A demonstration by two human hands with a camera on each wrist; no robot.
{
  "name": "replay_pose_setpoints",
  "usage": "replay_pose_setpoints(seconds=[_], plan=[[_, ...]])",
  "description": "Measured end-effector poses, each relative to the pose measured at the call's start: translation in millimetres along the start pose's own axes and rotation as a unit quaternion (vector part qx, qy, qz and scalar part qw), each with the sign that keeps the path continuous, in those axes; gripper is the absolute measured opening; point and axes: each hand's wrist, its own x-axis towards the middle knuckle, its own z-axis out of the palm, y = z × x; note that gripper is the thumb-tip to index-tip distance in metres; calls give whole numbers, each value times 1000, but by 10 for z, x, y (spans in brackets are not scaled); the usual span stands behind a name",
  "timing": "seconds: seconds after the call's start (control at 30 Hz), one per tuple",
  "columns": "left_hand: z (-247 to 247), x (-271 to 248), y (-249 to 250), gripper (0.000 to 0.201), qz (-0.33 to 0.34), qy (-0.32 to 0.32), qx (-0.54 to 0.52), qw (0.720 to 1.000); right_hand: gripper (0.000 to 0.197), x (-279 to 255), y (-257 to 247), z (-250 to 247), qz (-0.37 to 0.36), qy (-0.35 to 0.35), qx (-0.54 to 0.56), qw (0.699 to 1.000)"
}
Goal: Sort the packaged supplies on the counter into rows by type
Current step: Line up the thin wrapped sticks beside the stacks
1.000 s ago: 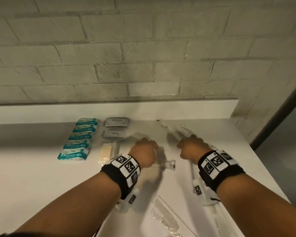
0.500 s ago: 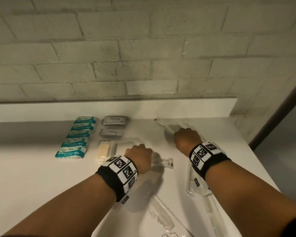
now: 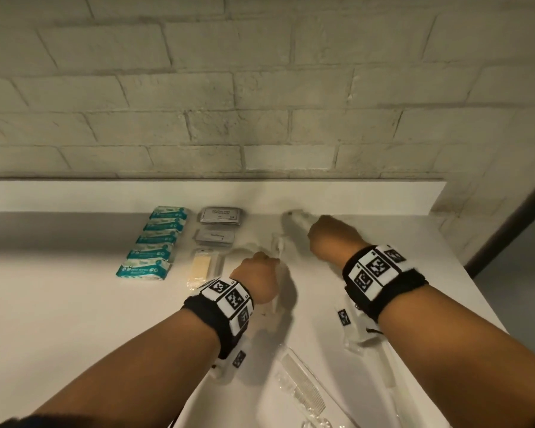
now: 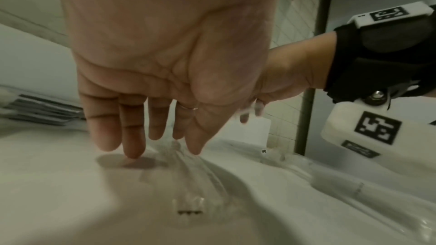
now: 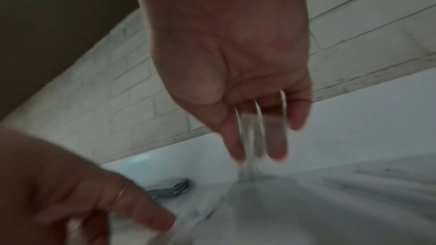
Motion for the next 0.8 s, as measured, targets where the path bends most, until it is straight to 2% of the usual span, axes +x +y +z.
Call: replay_pose_setpoints(seconds=[0.1, 0.2, 0.3, 0.47, 0.63, 0.8], plan=[[67, -35, -36, 69, 23, -20, 16, 999, 43, -100, -22, 176, -66, -104, -53, 991], [74, 40, -138, 79, 55, -66, 63, 994, 48, -145, -63, 230, -86, -130, -95, 983], [43, 103, -79, 75, 52, -59, 88, 993, 52, -289, -40, 255, -101, -158, -126, 974], [-69, 258, -19, 71, 22, -48, 86, 995, 53, -314, -131, 327, -105, -175, -95, 974], [-163, 482, -58, 63, 32, -39, 49, 998, 36, -158, -327, 271, -89, -159, -20, 983], [-108, 675, -103, 57, 7, -25, 10, 1000, 36, -29, -353, 255, -87, -149, 15, 985]])
